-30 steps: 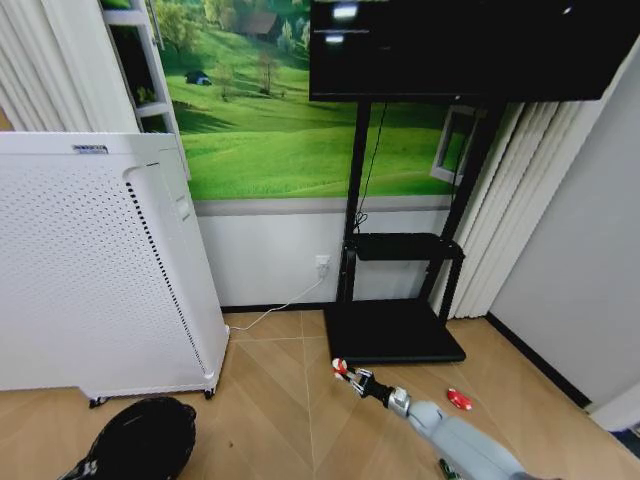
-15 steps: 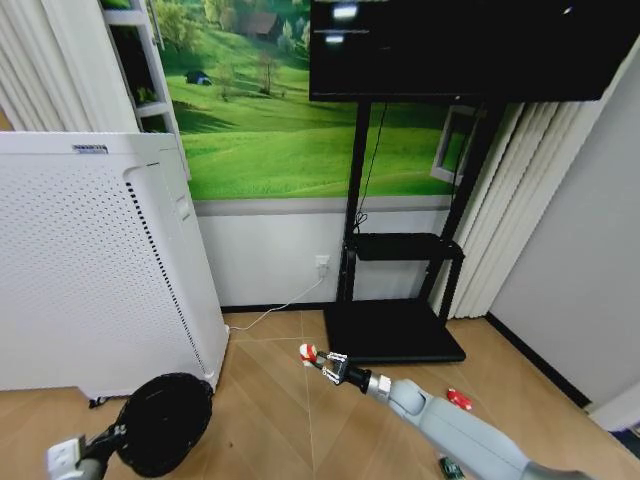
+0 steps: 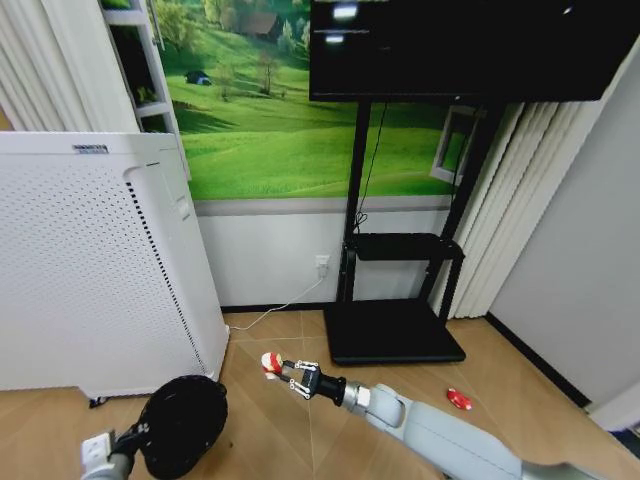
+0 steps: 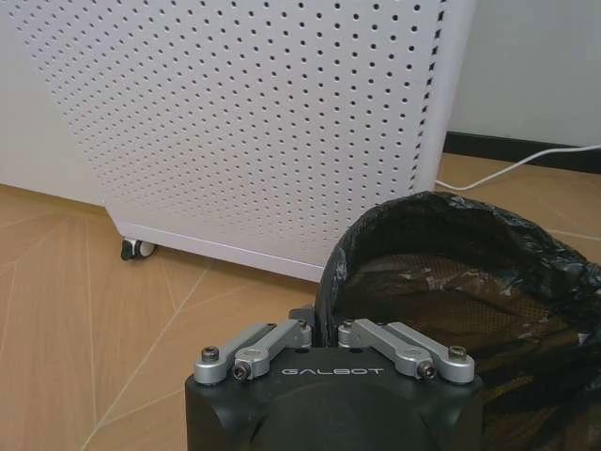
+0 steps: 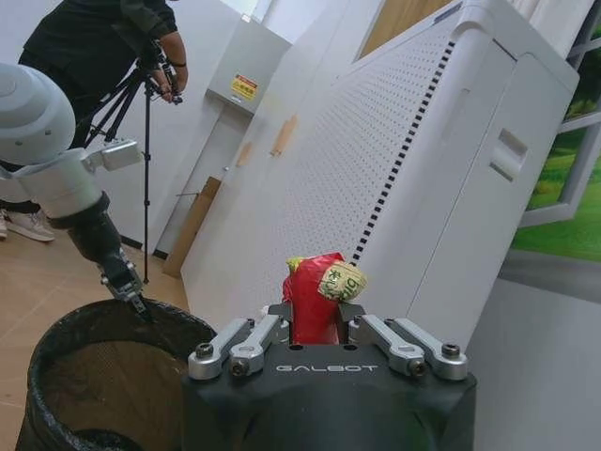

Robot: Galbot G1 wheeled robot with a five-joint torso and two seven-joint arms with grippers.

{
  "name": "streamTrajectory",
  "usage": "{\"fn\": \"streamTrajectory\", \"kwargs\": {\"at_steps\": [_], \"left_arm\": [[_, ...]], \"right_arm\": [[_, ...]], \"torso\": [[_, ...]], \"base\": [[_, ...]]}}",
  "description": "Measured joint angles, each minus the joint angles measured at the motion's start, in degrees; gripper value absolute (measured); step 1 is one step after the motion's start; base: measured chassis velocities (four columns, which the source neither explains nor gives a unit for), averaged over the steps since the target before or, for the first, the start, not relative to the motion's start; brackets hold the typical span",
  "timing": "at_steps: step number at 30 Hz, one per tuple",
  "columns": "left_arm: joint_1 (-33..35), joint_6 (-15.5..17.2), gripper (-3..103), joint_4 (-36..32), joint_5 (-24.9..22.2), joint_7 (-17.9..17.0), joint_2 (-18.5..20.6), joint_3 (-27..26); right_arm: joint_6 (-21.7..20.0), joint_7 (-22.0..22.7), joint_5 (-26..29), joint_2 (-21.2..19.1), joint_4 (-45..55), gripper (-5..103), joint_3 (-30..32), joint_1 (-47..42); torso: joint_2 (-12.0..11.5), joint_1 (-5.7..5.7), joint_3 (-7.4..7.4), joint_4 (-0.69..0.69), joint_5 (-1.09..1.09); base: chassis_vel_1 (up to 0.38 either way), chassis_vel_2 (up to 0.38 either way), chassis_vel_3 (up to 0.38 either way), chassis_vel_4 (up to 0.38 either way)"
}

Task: Pick up the trash bin and place the garbage on the floor into it.

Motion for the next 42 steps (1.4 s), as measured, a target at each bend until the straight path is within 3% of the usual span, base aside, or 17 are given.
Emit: {"fn": "streamTrajectory", "kwargs": {"at_steps": [11, 17, 42], "left_arm": [[-9.45, 0.99, 7, 1.22, -4.19, -3.77, 3.57, 6.42], [-11.19, 1.1, 7, 1.16, -5.67, -4.47, 4.83, 7.62], [-10.46, 1.66, 7, -0.32, -4.58, -4.69, 1.29, 10.62]], "right_arm": [[-0.24, 1.67, 0.23, 3.21, -2.63, 23, -5.5, 1.48], [-0.17, 2.0, -0.42, 4.69, -4.33, 23, -6.78, 1.41], [0.29, 6.01, 0.93, 19.49, -15.84, 20, -14.75, 3.85]], "torso": [[0.0, 0.0, 0.0, -0.03, -0.01], [0.0, 0.0, 0.0, -0.02, -0.01], [0.0, 0.0, 0.0, -0.01, -0.01]], "base": [[0.0, 0.0, 0.0, 0.0], [0.0, 0.0, 0.0, 0.0], [0.0, 0.0, 0.0, 0.0]]}}
